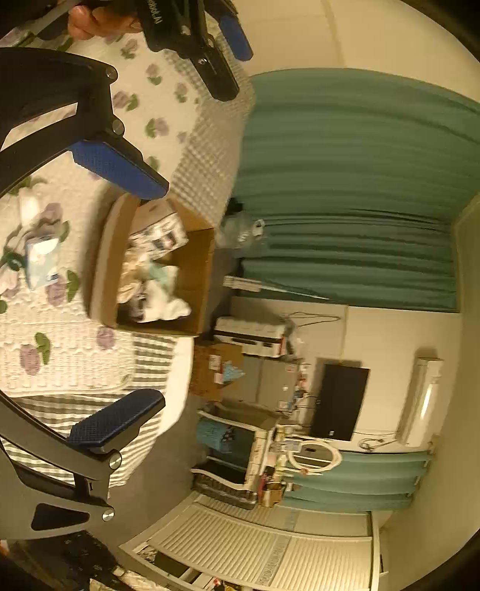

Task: Organize soft objects
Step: 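Release the sock and lace garment in the box and withdraw both grippers, then move both grippers toward the blue wipes pack and remaining socks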

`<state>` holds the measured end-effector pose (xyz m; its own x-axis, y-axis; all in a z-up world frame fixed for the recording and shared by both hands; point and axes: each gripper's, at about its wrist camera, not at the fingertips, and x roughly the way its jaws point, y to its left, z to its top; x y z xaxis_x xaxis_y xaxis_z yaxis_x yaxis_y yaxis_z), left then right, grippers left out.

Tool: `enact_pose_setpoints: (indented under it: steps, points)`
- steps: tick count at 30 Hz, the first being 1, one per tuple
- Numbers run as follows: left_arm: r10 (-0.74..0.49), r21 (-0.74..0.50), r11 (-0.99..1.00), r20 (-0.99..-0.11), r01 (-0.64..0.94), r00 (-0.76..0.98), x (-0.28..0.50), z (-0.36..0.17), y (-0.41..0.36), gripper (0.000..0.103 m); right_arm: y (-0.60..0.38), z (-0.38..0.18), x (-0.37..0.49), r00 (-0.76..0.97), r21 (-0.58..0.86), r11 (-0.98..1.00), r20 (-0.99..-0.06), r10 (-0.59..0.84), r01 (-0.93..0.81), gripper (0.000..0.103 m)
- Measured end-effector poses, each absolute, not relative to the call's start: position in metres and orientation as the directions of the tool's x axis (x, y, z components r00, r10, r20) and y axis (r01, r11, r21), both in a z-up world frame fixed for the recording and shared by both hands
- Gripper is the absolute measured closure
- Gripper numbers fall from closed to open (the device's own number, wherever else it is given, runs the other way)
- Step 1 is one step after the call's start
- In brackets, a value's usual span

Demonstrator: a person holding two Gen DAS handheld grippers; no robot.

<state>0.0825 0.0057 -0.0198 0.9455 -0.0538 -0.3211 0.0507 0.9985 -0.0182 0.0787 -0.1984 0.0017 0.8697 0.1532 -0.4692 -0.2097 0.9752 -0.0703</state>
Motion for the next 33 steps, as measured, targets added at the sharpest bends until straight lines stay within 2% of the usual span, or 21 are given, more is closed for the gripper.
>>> enact_pose_setpoints:
  steps: [11, 16, 20, 25, 28, 33]
  points:
    - [-0.096, -0.009, 0.995, -0.484, 0.104, 0.87, 0.103, -0.083, 0.002, 0.0, -0.204, -0.072, 0.11, 0.756, -0.094, 0.964, -0.641, 0.132, -0.248, 0.0]
    - [-0.12, 0.012, 0.987, -0.604, 0.16, 0.788, 0.119, -0.123, -0.009, 0.0, -0.198, -0.118, 0.125, 0.659, -0.129, 0.939, -0.742, 0.121, -0.317, 0.0]
    - [-0.108, 0.045, 0.98, -0.699, 0.194, 0.707, 0.131, -0.159, -0.019, 0.0, -0.192, -0.152, 0.134, 0.566, -0.094, 0.918, -0.809, 0.155, -0.386, 0.0]
    - [-0.164, 0.028, 0.95, -0.802, 0.31, 0.575, 0.133, -0.195, -0.032, 0.0, -0.187, -0.191, 0.146, 0.494, -0.072, 0.905, -0.854, 0.161, -0.42, 0.0]
    - [-0.155, 0.047, 0.938, -0.83, 0.343, 0.536, 0.132, -0.209, -0.04, 0.0, -0.187, -0.209, 0.152, 0.437, -0.011, 0.898, -0.876, 0.203, -0.441, 0.0]
    - [-0.204, 0.008, 0.905, -0.869, 0.425, 0.451, 0.13, -0.222, -0.052, 0.0, -0.191, -0.23, 0.163, 0.362, 0.083, 0.894, -0.895, 0.261, -0.439, 0.0]
